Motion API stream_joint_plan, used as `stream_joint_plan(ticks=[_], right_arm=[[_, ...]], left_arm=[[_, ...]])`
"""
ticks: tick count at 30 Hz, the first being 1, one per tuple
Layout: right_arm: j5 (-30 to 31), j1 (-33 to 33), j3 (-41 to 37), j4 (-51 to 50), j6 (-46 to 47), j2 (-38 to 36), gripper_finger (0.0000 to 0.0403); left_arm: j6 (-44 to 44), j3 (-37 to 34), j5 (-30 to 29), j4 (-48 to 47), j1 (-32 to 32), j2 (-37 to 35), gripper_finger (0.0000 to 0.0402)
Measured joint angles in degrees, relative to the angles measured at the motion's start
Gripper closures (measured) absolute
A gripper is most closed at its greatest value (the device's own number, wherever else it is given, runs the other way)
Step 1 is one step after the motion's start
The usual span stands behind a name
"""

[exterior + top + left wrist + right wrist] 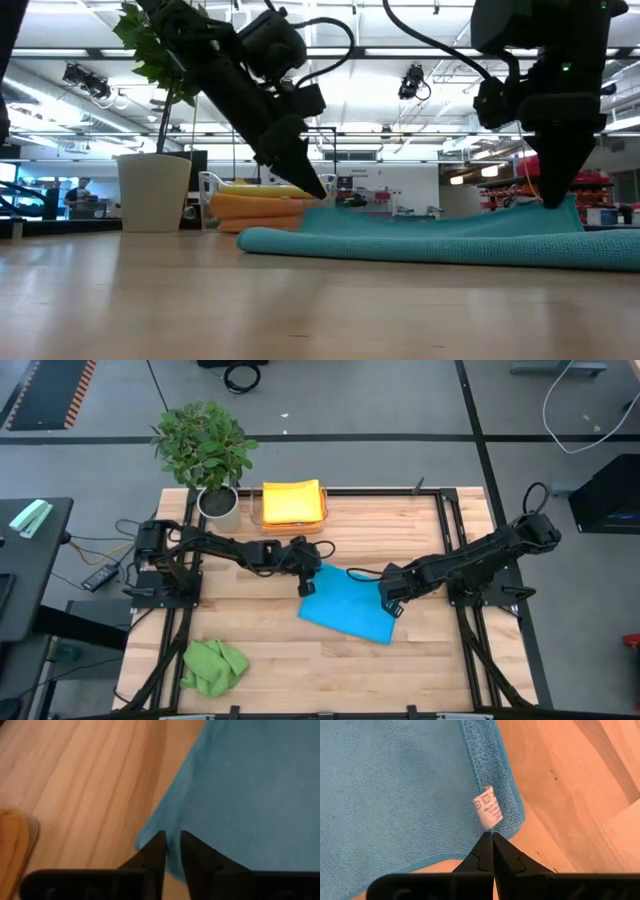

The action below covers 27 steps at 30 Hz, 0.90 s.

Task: Fold microfiber towels
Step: Fold the blue microfiber cloth

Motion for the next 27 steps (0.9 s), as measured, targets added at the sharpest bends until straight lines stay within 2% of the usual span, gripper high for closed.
stream_joint_plan(ticks=[6,12,17,20,24,27], right_arm=[[0.4,0.0,0.0,-0.2,1.1,0.0,0.0397],[1.0,-1.9,0.0,-2.3,4.1,0.0,0.0333],[1.2,-4.9,0.2,-4.9,3.1,0.0,0.0256],[0.3,-5.8,0.4,-3.9,3.6,-1.2,0.0224],[-0.8,-3.5,0.5,9.2,0.9,-2.7,0.0215],[-2.2,-5.8,0.6,21.0,-4.7,-1.7,0.0218]], left_arm=[[0.7,1.0,-1.2,-1.2,0.6,0.4,0.0251],[-11.3,3.3,-1.9,-7.8,1.8,-3.2,0.0196],[-18.1,2.4,8.3,-8.1,-0.7,-3.5,0.0197],[-19.7,0.7,9.7,-9.6,-4.1,-3.3,0.0213],[-21.4,-0.6,9.7,-10.1,-8.1,-3.2,0.0233],[-24.2,-1.2,9.6,-12.3,-10.4,-3.3,0.0244]])
